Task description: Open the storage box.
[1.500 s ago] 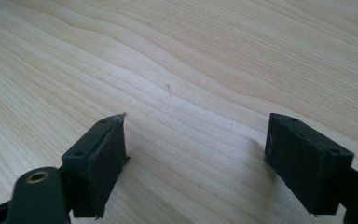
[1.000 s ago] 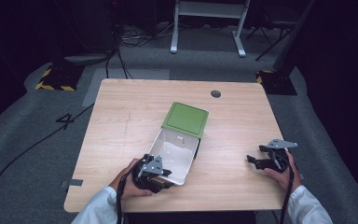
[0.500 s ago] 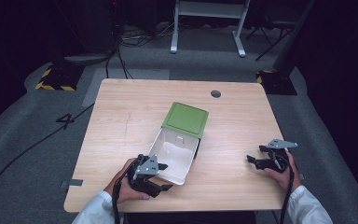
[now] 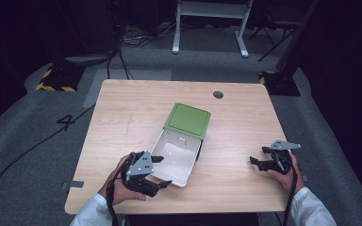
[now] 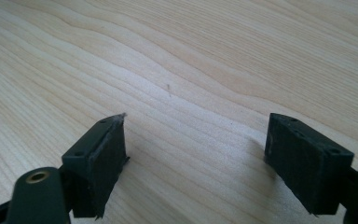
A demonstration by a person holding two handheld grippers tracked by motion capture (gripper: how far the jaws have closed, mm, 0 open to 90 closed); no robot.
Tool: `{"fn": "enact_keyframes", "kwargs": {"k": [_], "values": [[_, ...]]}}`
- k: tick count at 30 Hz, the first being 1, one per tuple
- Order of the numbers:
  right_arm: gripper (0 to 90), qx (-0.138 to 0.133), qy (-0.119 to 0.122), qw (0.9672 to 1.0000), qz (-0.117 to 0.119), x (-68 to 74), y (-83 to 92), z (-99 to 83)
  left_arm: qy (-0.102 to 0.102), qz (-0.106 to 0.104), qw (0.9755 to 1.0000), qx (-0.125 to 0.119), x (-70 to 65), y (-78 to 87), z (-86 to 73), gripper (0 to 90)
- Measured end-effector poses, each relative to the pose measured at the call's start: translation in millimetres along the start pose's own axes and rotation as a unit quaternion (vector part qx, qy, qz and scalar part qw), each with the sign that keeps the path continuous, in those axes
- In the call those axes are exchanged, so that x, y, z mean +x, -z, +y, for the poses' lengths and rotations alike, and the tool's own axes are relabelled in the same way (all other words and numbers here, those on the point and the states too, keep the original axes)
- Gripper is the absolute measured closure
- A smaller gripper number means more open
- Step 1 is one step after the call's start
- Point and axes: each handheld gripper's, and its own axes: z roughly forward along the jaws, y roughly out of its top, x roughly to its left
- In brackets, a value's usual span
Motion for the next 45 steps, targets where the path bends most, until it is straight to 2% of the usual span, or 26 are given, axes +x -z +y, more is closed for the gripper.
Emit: {"fn": "enact_keyframes", "kwargs": {"k": [2, 10, 17, 26, 30, 35, 37, 39, 42, 45], "values": [[20.6, 0.000, 0.000, 1.0000, 0.000, 0.1, 0.0, 0.0, -0.001, 0.013, 0.9999, 0.000, 2.1, 3.1, -0.6, 20.7], [20.6, 0.000, 0.000, 1.0000, 0.000, 0.0, 0.0, 0.0, 0.021, 0.055, 0.9982, -0.011, 13.3, 16.5, -7.1, 20.1], [20.6, 0.000, 0.000, 1.0000, 0.000, 0.0, 0.0, 0.0, 0.025, 0.088, 0.9958, -0.001, 22.8, 24.6, -15.4, 19.4], [20.6, 0.000, 0.000, 1.0000, 0.000, 0.0, 0.0, 0.0, 0.027, 0.135, 0.9904, 0.011, 32.5, 34.8, -26.2, 19.5], [20.6, 0.000, 0.000, 1.0000, 0.001, -0.1, 0.2, -0.2, 0.032, 0.152, 0.9875, 0.026, 37.5, 37.6, -34.2, 19.7], [20.6, 0.000, 0.000, 1.0000, 0.001, 0.0, 0.2, -0.2, 0.037, 0.164, 0.9846, 0.048, 45.7, 35.4, -46.2, 19.9], [20.6, 0.000, 0.000, 1.0000, 0.001, 0.0, 0.3, -0.2, 0.044, 0.168, 0.9832, 0.057, 49.2, 33.2, -52.1, 20.2], [20.6, 0.000, 0.000, 1.0000, 0.001, 0.0, 0.3, -0.3, 0.049, 0.177, 0.9806, 0.068, 52.7, 30.5, -58.8, 20.3], [20.6, 0.000, 0.000, 1.0000, 0.001, -0.1, 0.3, -0.2, 0.070, 0.174, 0.9793, 0.077, 59.1, 28.4, -68.6, 19.4], [20.6, 0.000, 0.000, 1.0000, 0.001, 0.0, 0.3, -0.2, 0.082, 0.176, 0.9771, 0.087, 64.5, 27.4, -76.9, 19.2]]}}
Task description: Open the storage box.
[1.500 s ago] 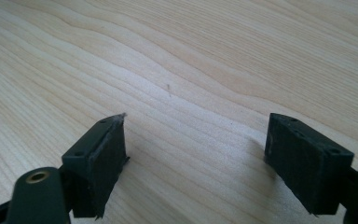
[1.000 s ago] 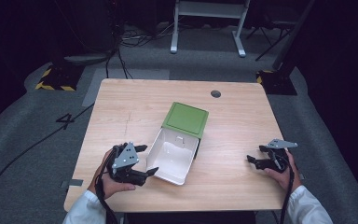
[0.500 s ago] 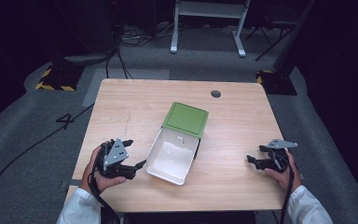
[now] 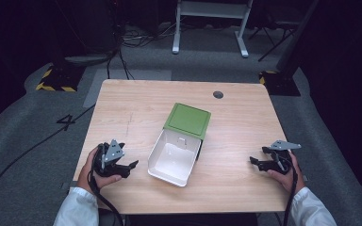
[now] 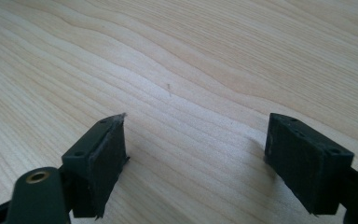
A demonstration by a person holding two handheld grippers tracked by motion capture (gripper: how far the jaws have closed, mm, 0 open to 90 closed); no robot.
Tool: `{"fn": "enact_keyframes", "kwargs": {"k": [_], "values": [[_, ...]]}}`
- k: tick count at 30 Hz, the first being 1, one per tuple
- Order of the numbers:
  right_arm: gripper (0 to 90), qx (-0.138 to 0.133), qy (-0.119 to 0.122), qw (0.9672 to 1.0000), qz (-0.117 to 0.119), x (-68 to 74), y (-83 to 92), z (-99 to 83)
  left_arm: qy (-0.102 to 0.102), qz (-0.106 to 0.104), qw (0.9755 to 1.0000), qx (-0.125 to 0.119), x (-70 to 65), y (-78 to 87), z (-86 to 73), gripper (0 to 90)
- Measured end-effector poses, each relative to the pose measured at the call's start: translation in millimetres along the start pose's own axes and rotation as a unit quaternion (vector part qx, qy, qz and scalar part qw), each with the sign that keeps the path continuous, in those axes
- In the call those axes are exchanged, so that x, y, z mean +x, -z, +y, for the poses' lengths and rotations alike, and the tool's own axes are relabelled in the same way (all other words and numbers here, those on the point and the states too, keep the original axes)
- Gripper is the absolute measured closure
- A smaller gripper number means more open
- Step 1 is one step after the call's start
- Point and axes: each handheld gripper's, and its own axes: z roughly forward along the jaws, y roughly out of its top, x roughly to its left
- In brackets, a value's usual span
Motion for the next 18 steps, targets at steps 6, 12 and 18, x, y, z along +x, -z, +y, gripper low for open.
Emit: {"fn": "enact_keyframes", "kwargs": {"k": [6, 12, 18], "values": [[20.6, 0.000, 0.000, 1.0000, 0.000, 0.0, 0.0, 0.0, 0.009, 0.000, 0.9996, 0.028, 6.9, -9.8, -10.3, 19.3], [20.7, 0.000, 0.000, 1.0000, 0.001, -0.2, 0.0, 0.0, 0.023, 0.003, 0.9989, 0.042, 11.6, -18.1, -19.1, 20.5], [20.6, 0.000, 0.001, 1.0000, 0.002, -0.4, 0.0, 0.0, 0.037, -0.010, 0.9982, 0.046, 12.0, -25.5, -24.0, 19.8]]}}
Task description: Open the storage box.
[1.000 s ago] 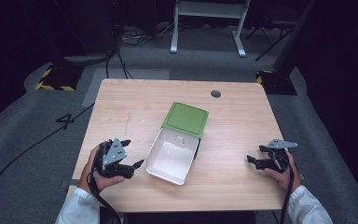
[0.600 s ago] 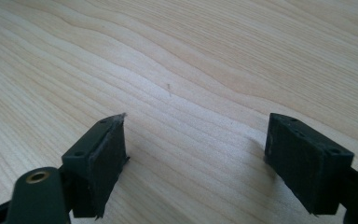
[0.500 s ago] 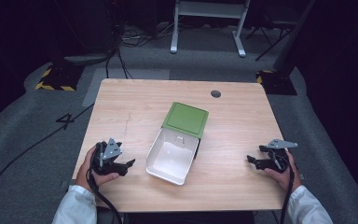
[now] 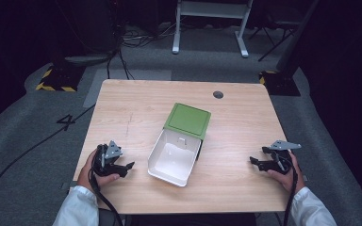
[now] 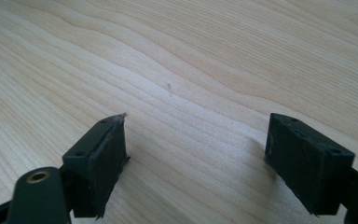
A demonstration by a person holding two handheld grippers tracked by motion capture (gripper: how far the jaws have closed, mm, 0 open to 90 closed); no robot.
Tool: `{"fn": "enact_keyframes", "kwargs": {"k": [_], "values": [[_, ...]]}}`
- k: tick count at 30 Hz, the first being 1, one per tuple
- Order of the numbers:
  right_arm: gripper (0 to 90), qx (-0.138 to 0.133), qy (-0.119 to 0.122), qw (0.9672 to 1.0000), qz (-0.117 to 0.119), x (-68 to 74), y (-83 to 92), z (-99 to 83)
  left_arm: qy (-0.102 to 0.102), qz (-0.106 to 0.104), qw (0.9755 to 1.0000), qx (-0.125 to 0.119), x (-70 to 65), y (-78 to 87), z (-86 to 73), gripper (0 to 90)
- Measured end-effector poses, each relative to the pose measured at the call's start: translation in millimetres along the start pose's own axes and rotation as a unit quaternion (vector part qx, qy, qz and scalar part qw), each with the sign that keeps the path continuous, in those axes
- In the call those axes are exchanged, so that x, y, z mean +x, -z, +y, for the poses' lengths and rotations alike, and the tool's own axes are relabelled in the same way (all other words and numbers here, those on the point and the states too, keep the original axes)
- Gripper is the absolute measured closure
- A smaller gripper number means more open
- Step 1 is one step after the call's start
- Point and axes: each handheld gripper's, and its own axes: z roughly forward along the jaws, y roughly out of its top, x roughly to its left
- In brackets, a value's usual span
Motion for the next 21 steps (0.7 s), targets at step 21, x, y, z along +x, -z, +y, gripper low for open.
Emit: {"fn": "enact_keyframes", "kwargs": {"k": [21], "values": [[20.6, 0.000, 0.000, 1.0000, 0.000, 0.1, 0.0, 0.0, 0.058, -0.007, 0.9983, 0.003, 3.2, -5.6, -11.9, 16.5]]}}
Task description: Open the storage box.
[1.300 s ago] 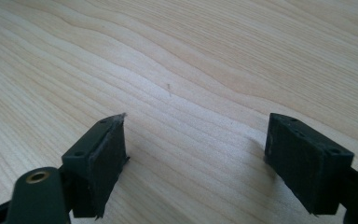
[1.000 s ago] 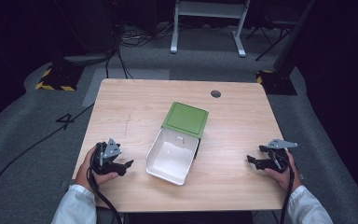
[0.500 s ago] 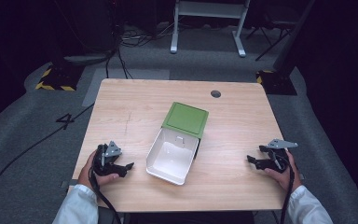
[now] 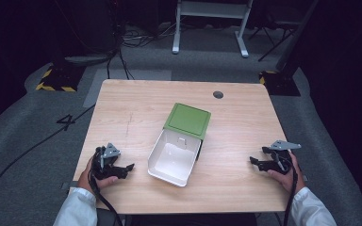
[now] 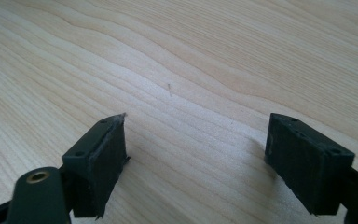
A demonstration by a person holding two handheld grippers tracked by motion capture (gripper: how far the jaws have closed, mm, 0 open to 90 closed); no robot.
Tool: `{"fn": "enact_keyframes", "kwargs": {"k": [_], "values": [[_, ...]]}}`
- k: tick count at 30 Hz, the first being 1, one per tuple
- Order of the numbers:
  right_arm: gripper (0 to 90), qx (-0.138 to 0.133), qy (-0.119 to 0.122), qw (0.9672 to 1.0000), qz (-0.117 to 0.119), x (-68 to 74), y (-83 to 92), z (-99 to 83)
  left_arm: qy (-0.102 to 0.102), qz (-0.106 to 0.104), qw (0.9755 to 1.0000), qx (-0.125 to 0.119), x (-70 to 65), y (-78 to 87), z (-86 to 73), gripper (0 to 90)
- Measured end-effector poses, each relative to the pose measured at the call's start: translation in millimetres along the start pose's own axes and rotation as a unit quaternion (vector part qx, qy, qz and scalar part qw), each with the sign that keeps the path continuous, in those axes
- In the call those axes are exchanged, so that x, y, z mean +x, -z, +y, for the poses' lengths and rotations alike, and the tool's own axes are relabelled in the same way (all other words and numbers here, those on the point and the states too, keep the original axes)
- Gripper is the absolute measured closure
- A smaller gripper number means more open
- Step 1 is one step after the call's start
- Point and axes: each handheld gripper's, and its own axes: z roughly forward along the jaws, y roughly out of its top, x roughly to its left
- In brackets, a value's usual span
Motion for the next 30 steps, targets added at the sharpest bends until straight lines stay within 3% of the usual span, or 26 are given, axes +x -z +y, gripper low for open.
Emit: {"fn": "enact_keyframes", "kwargs": {"k": [30], "values": [[20.0, 0.001, -0.001, 1.0000, -0.002, 0.1, -0.3, 0.2, -0.002, 0.003, 1.0000, 0.000, 0.2, -0.8, 0.8, 15.9]]}}
